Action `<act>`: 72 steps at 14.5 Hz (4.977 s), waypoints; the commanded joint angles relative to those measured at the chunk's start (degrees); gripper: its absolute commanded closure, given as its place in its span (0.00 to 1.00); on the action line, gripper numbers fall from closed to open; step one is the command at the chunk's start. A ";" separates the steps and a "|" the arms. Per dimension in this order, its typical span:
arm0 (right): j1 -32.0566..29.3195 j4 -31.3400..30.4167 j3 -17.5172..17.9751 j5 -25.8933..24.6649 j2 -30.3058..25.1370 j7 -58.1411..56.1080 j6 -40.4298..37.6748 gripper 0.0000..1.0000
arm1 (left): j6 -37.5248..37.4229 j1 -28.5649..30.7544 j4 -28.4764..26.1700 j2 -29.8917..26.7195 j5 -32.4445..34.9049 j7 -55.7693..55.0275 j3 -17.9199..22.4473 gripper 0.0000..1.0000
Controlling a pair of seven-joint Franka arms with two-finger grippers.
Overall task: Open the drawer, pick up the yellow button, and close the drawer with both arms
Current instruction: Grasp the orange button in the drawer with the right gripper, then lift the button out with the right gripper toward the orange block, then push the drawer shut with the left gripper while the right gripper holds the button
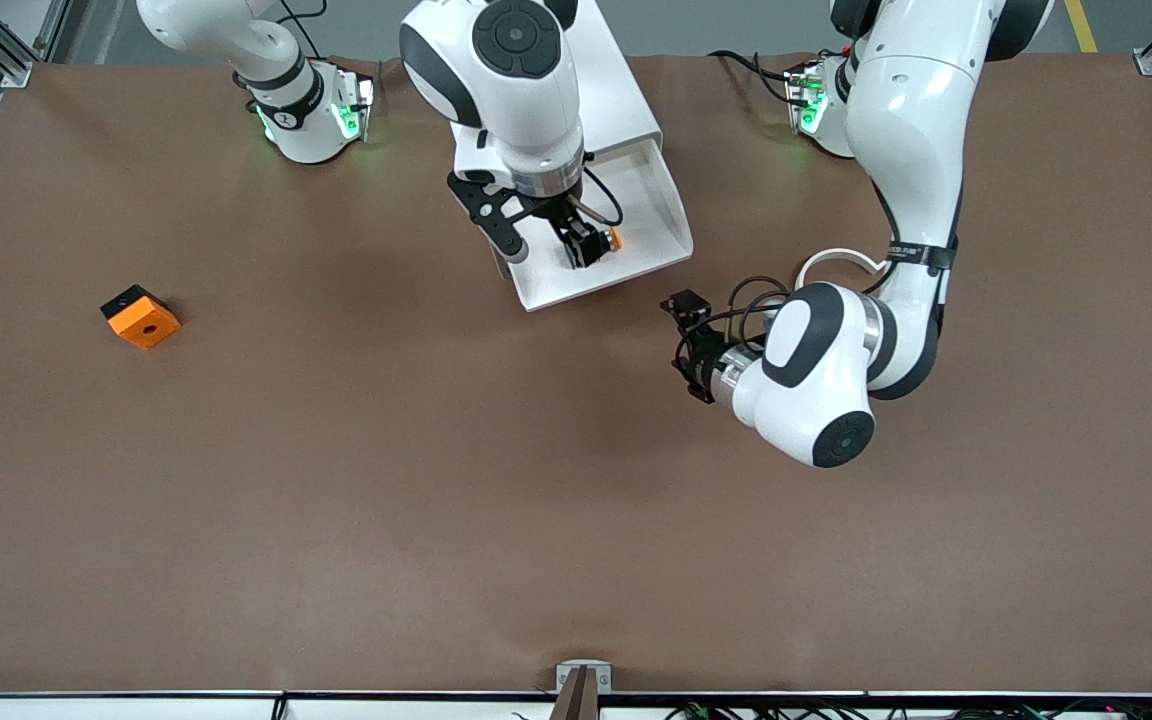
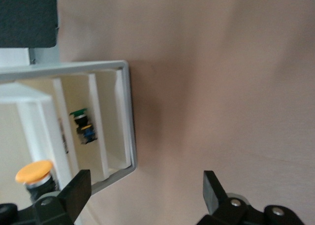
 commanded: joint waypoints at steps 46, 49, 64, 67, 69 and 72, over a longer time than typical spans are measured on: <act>-44.09 -19.88 -0.78 -10.89 -8.25 -98.90 4.63 0.76 | 28.17 -19.18 -27.91 -22.52 23.72 77.97 0.89 0.00; -48.05 -23.06 -0.78 -10.98 -7.72 -102.78 11.77 0.76 | 28.17 -20.15 -30.63 -24.54 23.72 77.97 -1.65 0.00; -57.99 -26.93 -0.78 -11.16 8.97 -111.14 35.50 0.76 | 28.08 -20.15 -35.83 -26.66 23.46 68.74 -18.00 0.00; -58.52 -27.02 -0.78 -11.16 10.30 -111.06 36.66 0.75 | 28.17 -20.06 -35.74 -26.22 23.46 68.39 -18.45 0.00; -58.79 -27.02 -0.78 -11.16 10.82 -111.06 37.36 0.74 | 28.17 -18.40 -35.04 -26.13 24.07 69.00 -17.67 0.00; -59.14 -27.02 -0.78 -11.16 11.27 -111.06 37.80 0.69 | 28.17 -11.30 -32.06 -24.82 24.34 70.14 -17.66 0.00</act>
